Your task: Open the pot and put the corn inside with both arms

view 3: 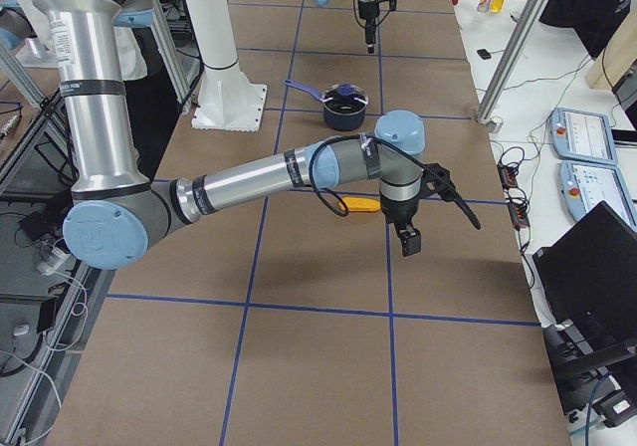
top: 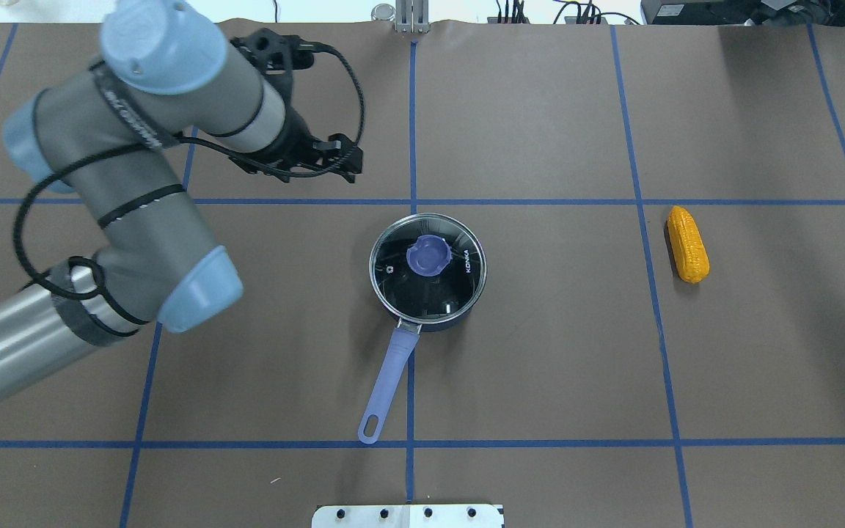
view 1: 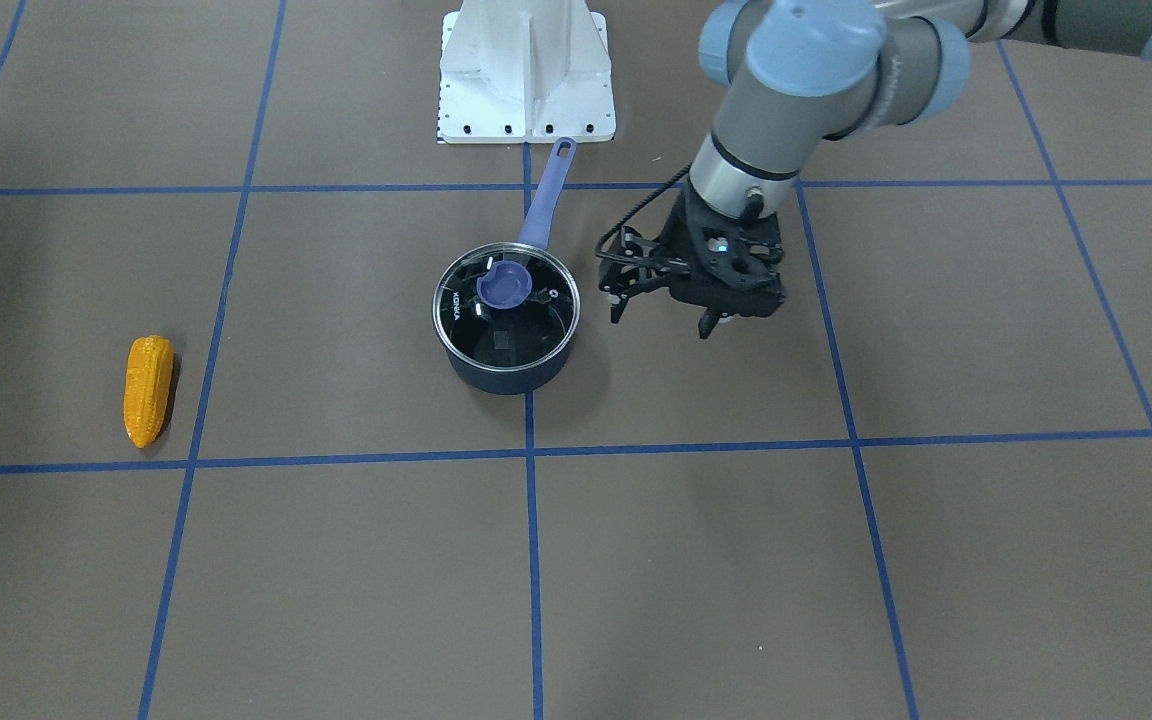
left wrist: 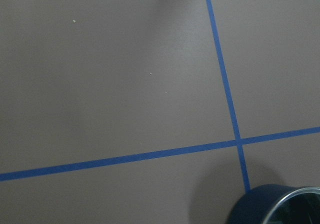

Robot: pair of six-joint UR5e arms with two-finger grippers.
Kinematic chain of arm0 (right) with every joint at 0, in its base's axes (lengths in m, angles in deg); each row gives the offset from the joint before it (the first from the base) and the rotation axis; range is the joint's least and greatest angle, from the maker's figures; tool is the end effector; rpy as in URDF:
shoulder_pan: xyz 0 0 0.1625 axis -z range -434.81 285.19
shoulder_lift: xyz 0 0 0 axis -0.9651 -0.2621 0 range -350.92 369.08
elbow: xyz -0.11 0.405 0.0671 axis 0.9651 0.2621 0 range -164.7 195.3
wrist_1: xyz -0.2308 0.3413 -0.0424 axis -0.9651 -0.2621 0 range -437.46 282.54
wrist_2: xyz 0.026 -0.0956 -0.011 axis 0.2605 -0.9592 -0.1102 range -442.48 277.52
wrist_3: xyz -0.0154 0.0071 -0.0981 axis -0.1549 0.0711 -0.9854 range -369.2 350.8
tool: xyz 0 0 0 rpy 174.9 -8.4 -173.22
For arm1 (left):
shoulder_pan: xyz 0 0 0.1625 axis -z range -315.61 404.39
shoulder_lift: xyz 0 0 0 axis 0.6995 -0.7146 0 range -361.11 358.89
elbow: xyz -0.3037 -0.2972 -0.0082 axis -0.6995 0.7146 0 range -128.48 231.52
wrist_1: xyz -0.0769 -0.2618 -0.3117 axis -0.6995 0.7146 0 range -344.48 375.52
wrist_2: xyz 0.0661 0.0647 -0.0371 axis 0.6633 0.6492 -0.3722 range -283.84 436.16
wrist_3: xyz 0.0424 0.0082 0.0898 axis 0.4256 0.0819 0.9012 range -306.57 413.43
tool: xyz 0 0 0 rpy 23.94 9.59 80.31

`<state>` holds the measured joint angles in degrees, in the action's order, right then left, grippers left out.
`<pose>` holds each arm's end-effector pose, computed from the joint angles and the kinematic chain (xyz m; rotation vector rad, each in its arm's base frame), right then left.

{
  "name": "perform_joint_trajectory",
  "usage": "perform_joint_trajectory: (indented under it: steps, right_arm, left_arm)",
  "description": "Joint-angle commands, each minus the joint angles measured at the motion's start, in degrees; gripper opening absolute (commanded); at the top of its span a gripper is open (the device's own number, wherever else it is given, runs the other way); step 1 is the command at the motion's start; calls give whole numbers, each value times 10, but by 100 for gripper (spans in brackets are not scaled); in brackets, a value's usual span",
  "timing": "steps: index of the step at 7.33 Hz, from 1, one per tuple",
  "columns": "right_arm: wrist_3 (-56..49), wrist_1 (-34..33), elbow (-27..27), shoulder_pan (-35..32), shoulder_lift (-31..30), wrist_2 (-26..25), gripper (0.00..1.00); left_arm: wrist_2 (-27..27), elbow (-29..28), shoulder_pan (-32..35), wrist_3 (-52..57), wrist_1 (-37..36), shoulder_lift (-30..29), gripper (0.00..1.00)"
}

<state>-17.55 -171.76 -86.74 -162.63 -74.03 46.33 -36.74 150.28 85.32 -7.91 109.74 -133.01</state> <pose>0.0504 -0.5403 0.5072 0.2821 -0.6612 -0.2621 0.4404 -0.5069 0.1467 0.2361 0.9843 -0.0042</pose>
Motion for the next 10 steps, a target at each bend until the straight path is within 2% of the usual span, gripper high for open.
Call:
perform_joint_trajectory:
  steps: [1,2,3,10]
  right_arm:
    - [0,0,1,0,0,0,100]
    - [0,0,0,0,0,0,100]
    - [0,0,1,0,0,0,100]
    - [-1,0,3,0,-2,-1,100]
  left_arm:
    - [47,-63,-59,-54,-87,-121,98]
    - [64,-127,-81,-84,-90,-175,98]
    - [64,-168,-83,-107,-90,-203,98]
    - [64,-166,-111,-119,-91,-170,98]
